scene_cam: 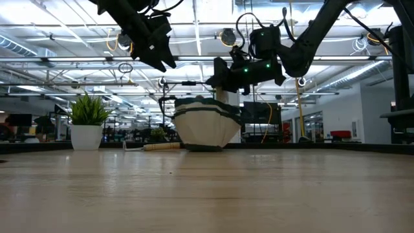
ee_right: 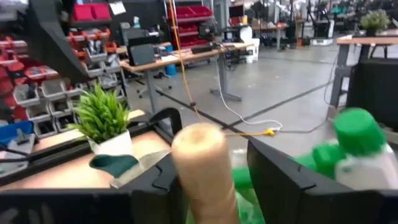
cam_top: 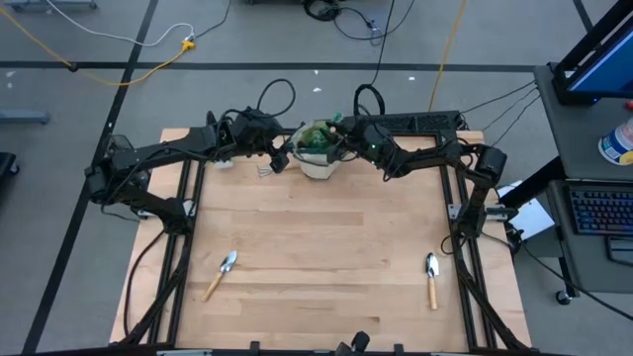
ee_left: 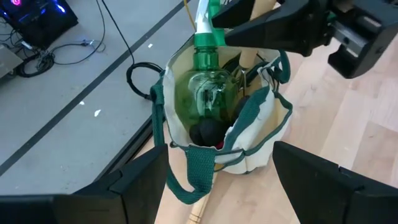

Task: Pick & Place Garden tools in Gardening bag
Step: Put the brown hand rake into the green gardening bag

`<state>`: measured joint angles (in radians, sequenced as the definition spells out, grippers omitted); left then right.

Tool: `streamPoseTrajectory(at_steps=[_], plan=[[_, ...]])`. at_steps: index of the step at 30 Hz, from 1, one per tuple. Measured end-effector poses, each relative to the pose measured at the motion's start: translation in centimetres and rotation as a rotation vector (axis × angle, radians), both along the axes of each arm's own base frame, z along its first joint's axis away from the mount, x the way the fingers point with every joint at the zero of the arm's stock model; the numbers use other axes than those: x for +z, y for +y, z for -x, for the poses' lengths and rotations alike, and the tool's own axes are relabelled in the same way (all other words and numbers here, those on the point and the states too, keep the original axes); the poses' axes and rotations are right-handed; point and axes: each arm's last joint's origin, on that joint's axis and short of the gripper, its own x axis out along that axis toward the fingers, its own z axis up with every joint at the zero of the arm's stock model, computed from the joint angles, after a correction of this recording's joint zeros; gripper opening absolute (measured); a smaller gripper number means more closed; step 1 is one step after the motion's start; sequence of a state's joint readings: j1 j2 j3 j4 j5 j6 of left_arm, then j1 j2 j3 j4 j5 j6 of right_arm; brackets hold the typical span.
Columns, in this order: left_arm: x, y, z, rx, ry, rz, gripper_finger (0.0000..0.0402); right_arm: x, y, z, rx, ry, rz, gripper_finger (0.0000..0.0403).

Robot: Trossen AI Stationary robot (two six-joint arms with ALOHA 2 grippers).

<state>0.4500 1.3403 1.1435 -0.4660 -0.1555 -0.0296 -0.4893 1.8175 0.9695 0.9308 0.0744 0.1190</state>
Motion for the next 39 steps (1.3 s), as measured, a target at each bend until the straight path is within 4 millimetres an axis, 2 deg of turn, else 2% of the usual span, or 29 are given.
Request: streamPoseTrajectory(at_steps=[6, 16, 25, 29, 32, 39], plan=[[0.1, 0.0, -0.1, 0.001, -0.01, -0.003, 0.0296, 0.4, 0.1, 0.0, 0.002, -0.025, 0.02, 0.0138], [0.5, 0.1, -0.3, -0.007, -0.061, -0.021, 0.0296, 2.8, -0.2, 0.0, -0.007, -0.087, 0.111, 0.0132], [0.6, 0.1, -0.5, -0.028, -0.077, -0.014, 0.0296, 3.6, -0.9, -0.8, -0.013, 0.028, 0.156, 0.0074], [0.6, 0.1, -0.5, -0.028, -0.077, -0.014, 0.0296, 4.4, -1.5, -0.7, -0.031, 0.017, 0.2, 0.0037], [0.6, 0.1, -0.5, -0.028, -0.077, -0.014, 0.0296, 4.3, -2.0, -0.4, -0.043, 0.026, 0.199, 0.0009], [0.6, 0.1, -0.5, -0.029, -0.077, -0.014, 0.0296, 4.3, -3.3, 0.4, -0.038, 0.027, 0.201, 0.0005]])
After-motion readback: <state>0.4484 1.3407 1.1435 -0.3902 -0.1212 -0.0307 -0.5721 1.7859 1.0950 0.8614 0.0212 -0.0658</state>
